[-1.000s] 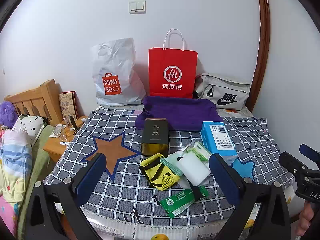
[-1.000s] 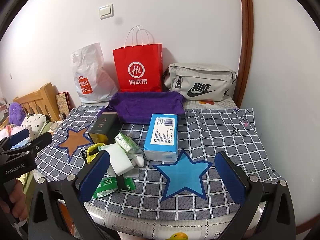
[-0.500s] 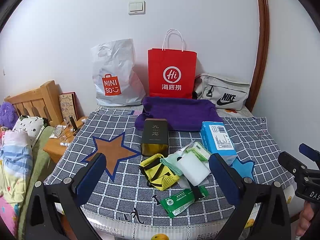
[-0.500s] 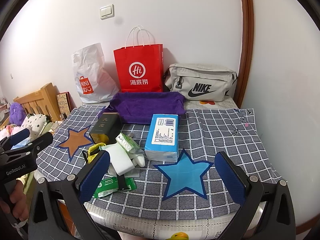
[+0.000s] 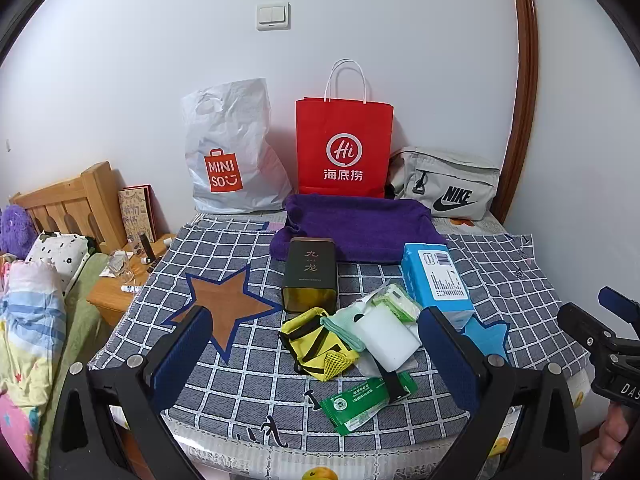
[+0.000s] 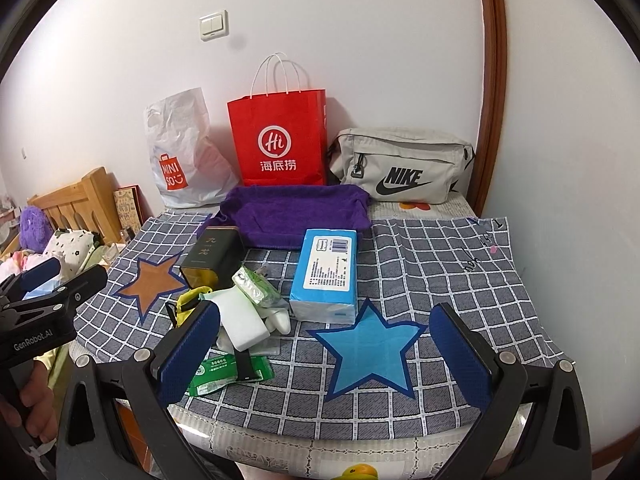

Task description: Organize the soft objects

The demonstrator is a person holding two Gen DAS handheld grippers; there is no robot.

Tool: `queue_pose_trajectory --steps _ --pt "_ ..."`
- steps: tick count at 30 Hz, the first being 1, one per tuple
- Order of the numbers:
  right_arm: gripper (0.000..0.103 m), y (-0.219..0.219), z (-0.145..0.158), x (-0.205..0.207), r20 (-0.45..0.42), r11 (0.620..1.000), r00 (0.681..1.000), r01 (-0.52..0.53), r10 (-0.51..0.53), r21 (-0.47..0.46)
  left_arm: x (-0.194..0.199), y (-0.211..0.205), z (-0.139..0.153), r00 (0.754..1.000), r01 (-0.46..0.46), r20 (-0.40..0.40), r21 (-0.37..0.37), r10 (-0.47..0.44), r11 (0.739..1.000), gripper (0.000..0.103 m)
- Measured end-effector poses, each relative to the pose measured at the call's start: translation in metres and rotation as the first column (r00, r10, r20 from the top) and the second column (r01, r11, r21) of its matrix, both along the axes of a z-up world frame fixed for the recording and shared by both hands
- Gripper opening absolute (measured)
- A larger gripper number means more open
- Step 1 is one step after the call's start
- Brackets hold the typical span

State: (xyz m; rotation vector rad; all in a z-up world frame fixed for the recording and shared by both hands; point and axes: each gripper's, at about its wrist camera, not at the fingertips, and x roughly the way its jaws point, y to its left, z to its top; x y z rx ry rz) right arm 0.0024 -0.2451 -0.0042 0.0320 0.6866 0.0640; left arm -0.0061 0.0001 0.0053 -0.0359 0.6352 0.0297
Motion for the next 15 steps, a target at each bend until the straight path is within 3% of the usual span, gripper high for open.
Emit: queue_pose_trajectory --steps 15 --pt "0.103 -0.001 0.0004 -0.0043 0.018 1.0 1.0 -0.009 0.009 -0.001 -0.0009 0.0002 0.0017 1.0 0.002 0.001 0.0 -0.002 1.0 0.103"
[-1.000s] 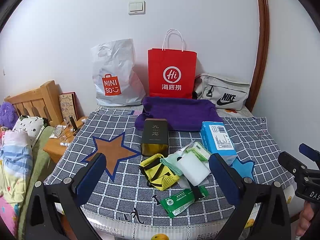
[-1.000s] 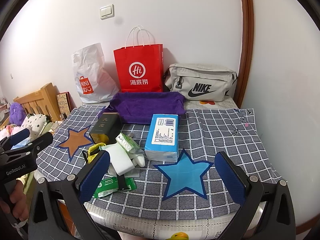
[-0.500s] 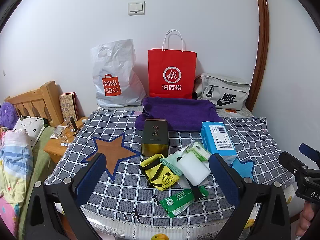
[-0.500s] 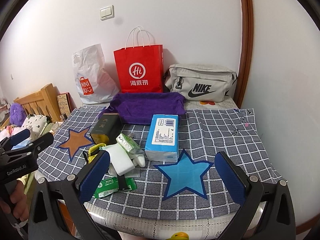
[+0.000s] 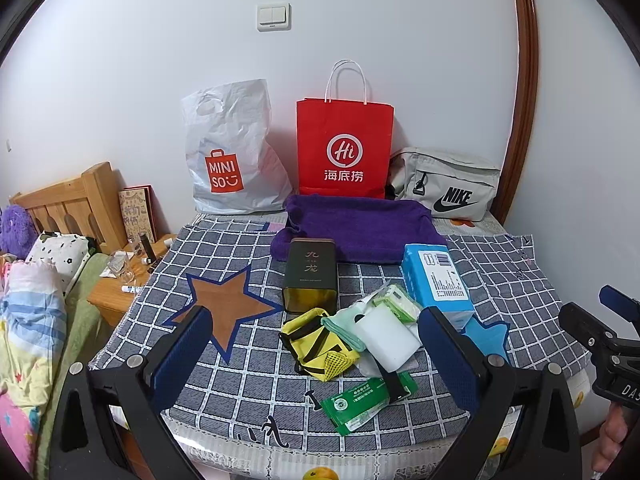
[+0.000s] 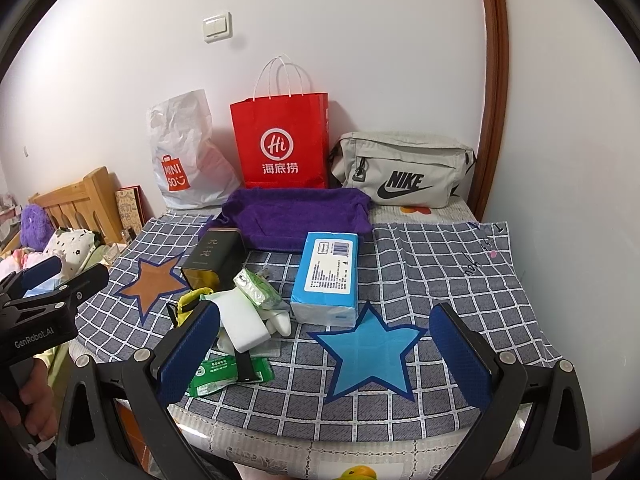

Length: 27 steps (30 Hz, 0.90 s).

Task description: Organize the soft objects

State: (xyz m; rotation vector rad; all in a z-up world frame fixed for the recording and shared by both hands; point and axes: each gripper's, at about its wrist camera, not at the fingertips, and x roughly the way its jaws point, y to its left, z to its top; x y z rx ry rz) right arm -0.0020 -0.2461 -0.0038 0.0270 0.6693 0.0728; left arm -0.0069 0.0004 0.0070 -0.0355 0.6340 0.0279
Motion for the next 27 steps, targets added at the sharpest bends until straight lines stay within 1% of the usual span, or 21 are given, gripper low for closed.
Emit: queue_pose_trajectory --steps 7,12,14,17,19,22,27 --pt "0.103 -0.001 -0.005 0.004 -0.005 1.0 1.0 -0.004 0.004 -0.025 0.005 0.003 0.001 1.0 0.001 -0.01 -0.004 -0.001 1.0 0.103" --pt "0.103 0.0 -0.02 0.015 -0.011 0.999 1.0 -0.021 0.02 -0.028 0.02 0.011 -0.012 0.999 -0.008 -0.035 -0.014 0.007 1.0 0.103" --pt "0.103 0.0 -0.027 0.018 -0.003 0.999 1.0 -0.031 0.031 -0.029 0.027 0.016 -0.02 0.999 -0.015 -0.053 -0.019 0.014 1.0 0.103" --pt "0.103 0.003 -0.038 0.02 0.029 0.993 0.993 -0.11 0.112 -0.041 0.038 0.023 -0.033 0.997 -0.013 -0.077 -0.027 0.01 1.0 0.103" --pt "0.103 0.008 -0.044 0.026 0.015 0.988 0.99 -0.139 0.14 -0.061 0.045 0.025 -0.042 0.995 -0.025 -0.096 -0.024 0.022 0.999 0.103" --pt "0.103 0.014 -0.056 0.039 -0.014 0.988 0.99 -0.138 0.138 -0.068 0.055 0.031 -0.058 0.992 -0.033 -0.122 -0.046 0.028 0.998 0.103" --pt "0.102 0.021 -0.079 0.062 -0.062 0.986 0.984 -0.168 0.167 -0.01 0.071 0.038 -0.086 0.986 -0.051 -0.162 -0.034 0.045 0.998 0.103"
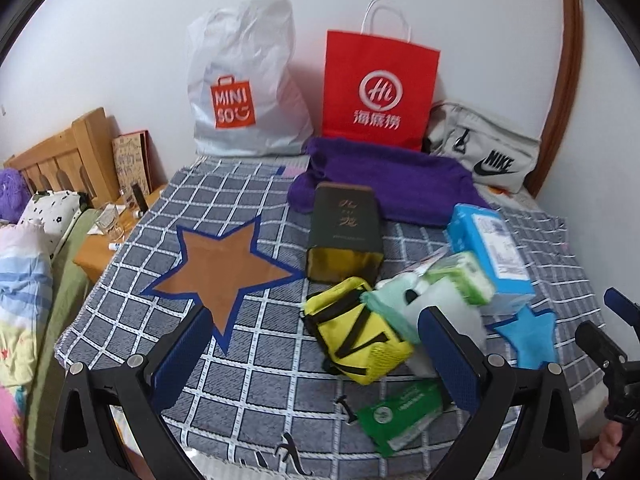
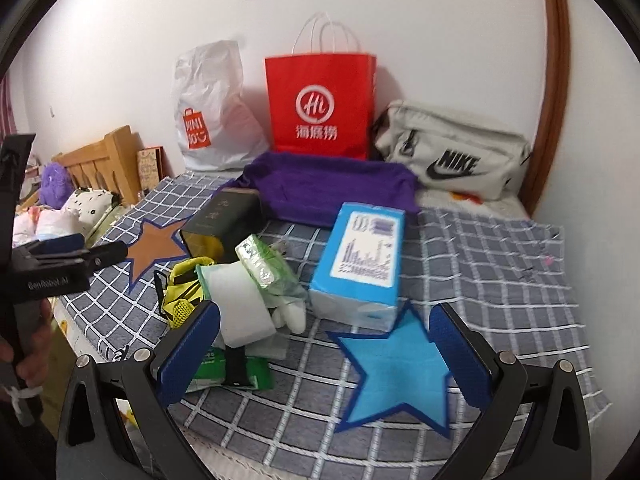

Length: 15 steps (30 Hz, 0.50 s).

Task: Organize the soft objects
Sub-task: 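Grasp the yellow-black pouch with the left tool while the right tool grasps the green-white tissue pack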

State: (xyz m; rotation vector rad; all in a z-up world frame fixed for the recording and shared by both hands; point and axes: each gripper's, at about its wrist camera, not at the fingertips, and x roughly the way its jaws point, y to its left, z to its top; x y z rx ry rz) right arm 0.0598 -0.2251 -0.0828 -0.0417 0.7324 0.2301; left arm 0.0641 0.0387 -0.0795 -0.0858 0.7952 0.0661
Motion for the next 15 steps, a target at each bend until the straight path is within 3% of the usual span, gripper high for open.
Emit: queue_pose_trajectory --steps 5,10,15 --pt "0.1 0.011 -0.02 0.024 -0.035 1.0 0.999 -0.017 0.017 -0.005 0.016 0.012 -0.024 0.999 0.013 -0.047 -0.051 -0.016 0.999 0.102" --pt "0.099 0.021 -0.024 0.048 -0.008 0.995 0.998 -0.067 0.068 0.07 0.025 0.019 -0.04 0.997 0.013 -0.079 -0.058 -0.017 0.998 0.101" --pt "0.087 0.045 -0.038 0.067 -0.028 0.993 0.993 -0.116 0.117 0.019 0.032 0.022 -0.051 0.994 0.028 -0.105 -0.063 -0.034 0.998 0.101"
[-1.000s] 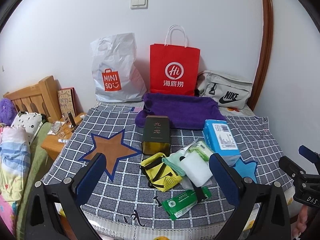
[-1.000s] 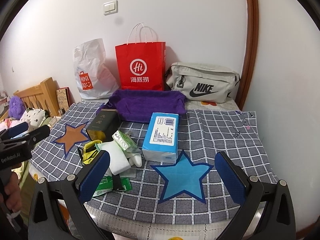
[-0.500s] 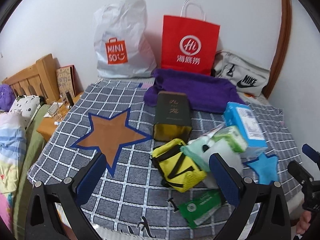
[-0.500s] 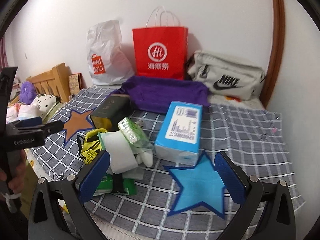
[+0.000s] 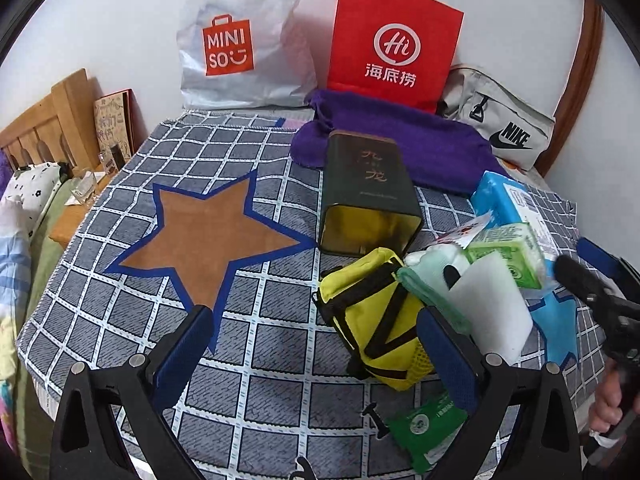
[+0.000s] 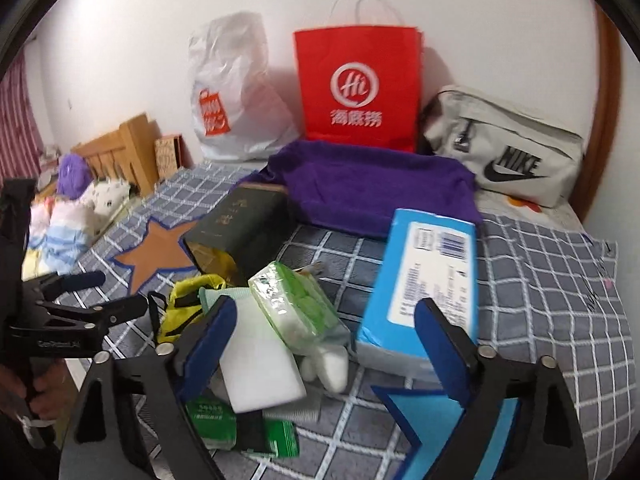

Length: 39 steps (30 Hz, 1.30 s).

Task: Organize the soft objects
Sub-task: 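Grasp the yellow-black pouch with the left tool while the right tool grasps the green-white tissue pack, then carry the pouch with the left tool while the right tool carries the tissue pack to the purple towel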

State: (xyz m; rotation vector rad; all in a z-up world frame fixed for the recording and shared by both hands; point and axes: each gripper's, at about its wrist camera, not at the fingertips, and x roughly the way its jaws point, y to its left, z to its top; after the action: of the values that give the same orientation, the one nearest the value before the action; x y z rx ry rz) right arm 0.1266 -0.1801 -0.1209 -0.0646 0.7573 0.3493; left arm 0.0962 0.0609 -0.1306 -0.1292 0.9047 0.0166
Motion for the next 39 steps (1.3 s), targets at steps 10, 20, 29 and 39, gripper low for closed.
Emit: queue_pose_trajectory --steps 10,20,29,39 --pt "0.031 0.021 -0.036 0.033 -0.095 0.995 0.991 -0.096 0.093 -0.023 0.012 -0.002 -0.015 0.998 0.06 -0.022 -0.044 -0.061 0.997 0.101" --pt "0.029 -0.004 -0.002 0.008 -0.01 0.996 0.997 -0.082 0.082 0.021 0.027 -0.004 -0.036 0.995 0.068 -0.07 -0.04 -0.071 0.997 0.101" --pt "0.029 -0.049 -0.003 -0.027 -0.048 0.998 0.997 -0.055 0.056 0.031 0.033 -0.021 -0.051 0.99 0.105 -0.089 -0.005 -0.105 0.994 0.082" --pt "0.025 -0.089 -0.055 -0.033 -0.179 0.997 0.982 0.065 -0.058 0.032 0.031 -0.025 -0.048 0.99 0.12 -0.067 -0.011 -0.121 0.993 0.027"
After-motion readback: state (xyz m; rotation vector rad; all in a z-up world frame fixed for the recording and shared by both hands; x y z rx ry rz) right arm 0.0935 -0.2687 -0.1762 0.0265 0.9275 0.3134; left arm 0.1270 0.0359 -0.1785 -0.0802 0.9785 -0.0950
